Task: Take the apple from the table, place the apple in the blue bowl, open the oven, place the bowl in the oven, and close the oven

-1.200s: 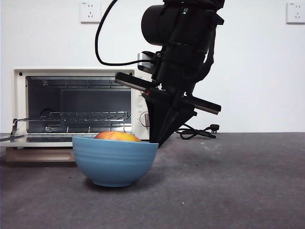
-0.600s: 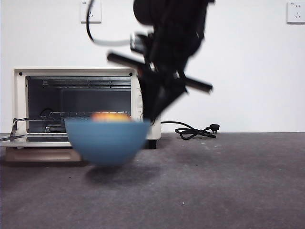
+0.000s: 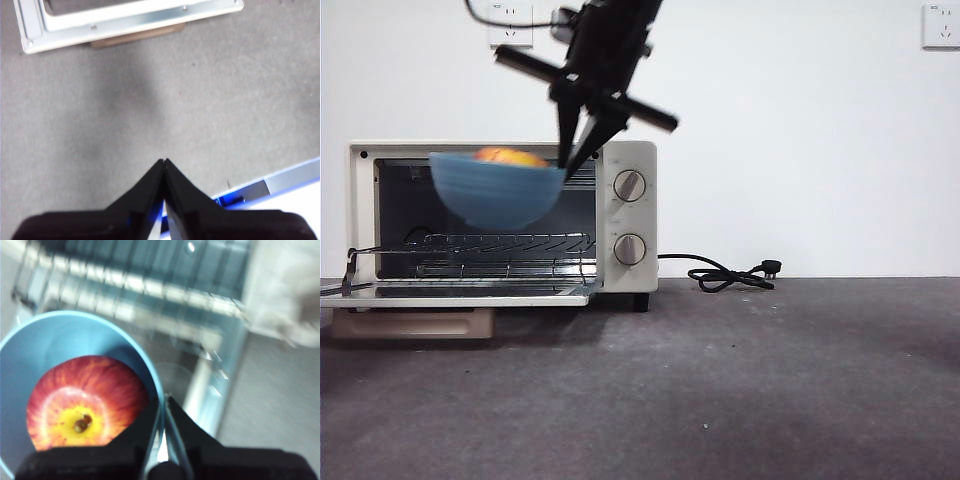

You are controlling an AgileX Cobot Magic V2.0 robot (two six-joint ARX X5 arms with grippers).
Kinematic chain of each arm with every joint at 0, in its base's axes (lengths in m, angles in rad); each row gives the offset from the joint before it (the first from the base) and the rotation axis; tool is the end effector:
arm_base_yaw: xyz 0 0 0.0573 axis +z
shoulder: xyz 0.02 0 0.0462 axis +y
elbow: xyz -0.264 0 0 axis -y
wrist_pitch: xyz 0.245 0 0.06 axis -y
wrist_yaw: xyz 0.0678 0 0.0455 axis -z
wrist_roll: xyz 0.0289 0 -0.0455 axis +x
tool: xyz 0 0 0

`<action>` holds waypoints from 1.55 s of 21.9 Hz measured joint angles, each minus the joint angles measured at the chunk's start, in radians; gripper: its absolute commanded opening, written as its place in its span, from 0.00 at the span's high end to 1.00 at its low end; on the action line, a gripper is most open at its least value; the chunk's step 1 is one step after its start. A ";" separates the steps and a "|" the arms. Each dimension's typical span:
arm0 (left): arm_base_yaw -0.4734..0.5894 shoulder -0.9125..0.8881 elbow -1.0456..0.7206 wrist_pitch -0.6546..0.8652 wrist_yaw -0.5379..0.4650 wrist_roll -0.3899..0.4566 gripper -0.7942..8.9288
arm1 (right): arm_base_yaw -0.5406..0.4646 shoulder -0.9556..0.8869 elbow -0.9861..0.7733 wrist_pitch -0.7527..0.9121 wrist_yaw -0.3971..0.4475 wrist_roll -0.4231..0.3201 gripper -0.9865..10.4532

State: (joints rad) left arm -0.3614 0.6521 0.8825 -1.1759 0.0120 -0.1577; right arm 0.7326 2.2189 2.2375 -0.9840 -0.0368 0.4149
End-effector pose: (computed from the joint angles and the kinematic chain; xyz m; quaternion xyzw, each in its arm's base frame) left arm 0.0856 -0.0327 0.2997 0.0100 0.4600 -0.1294 0.8784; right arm 0.3548 0.3206 0.2990 0.0142 0.4955 0.2354 0.8360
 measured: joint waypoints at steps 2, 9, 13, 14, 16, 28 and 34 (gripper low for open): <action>0.000 0.000 0.000 -0.013 -0.001 0.000 0.92 | -0.008 0.080 0.105 -0.020 -0.007 0.049 0.93; 0.000 0.000 0.000 -0.013 0.039 0.001 0.92 | -0.058 0.164 0.179 0.043 -0.017 0.227 0.93; 0.000 0.000 0.000 -0.013 0.045 0.013 0.92 | -0.078 0.165 0.179 0.085 0.005 0.287 0.93; 0.000 0.000 0.000 -0.012 0.045 0.016 0.92 | -0.077 0.165 0.179 0.082 0.021 0.293 0.93; 0.000 0.000 0.000 -0.012 0.045 0.017 0.92 | -0.077 0.165 0.179 0.075 0.043 0.296 0.93; 0.000 0.000 0.000 -0.012 0.045 0.044 0.92 | -0.076 0.165 0.179 0.057 0.095 0.300 0.93; 0.000 0.000 0.000 -0.012 0.045 0.045 0.92 | -0.076 0.165 0.179 0.056 0.095 0.300 0.92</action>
State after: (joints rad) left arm -0.3614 0.6521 0.8825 -1.1881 0.0570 -0.1123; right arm 0.6567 2.3840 2.4165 -0.9276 0.0586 0.7147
